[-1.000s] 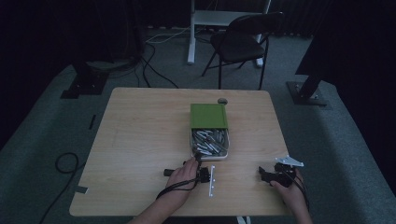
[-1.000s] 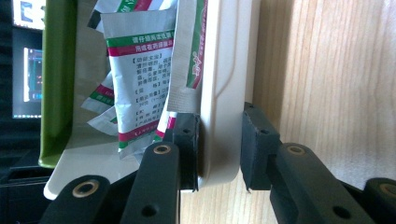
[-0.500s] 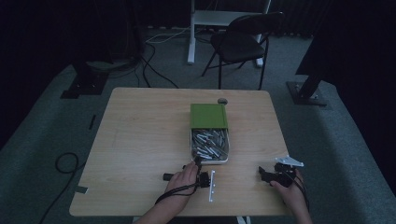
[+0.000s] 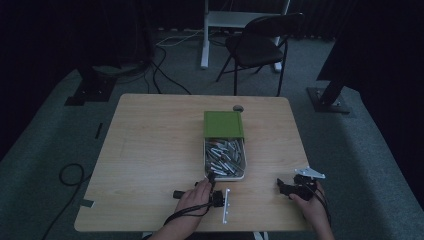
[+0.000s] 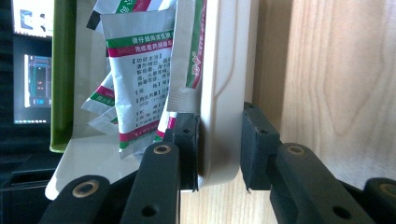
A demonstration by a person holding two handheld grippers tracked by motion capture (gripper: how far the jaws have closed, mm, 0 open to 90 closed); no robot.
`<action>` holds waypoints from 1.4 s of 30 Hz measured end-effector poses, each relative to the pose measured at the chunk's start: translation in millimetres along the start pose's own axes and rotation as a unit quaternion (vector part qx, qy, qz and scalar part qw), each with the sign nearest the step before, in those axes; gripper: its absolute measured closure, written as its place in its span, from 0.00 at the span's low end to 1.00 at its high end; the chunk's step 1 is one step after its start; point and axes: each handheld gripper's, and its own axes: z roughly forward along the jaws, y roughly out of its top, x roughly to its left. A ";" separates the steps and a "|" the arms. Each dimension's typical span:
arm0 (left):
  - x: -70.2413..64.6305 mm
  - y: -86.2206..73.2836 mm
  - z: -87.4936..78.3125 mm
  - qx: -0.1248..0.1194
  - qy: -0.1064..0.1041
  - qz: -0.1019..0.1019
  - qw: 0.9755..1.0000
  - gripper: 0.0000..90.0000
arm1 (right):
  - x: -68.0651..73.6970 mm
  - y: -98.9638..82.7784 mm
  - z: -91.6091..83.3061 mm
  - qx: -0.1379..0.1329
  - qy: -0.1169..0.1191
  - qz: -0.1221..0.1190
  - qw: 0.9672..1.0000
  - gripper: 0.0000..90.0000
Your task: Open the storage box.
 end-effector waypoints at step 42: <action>0.4 -18.6 -30.3 -0.070 -0.063 -0.098 0.991 0.60 | 0.0 0.0 0.0 0.000 0.000 0.000 1.000 0.12</action>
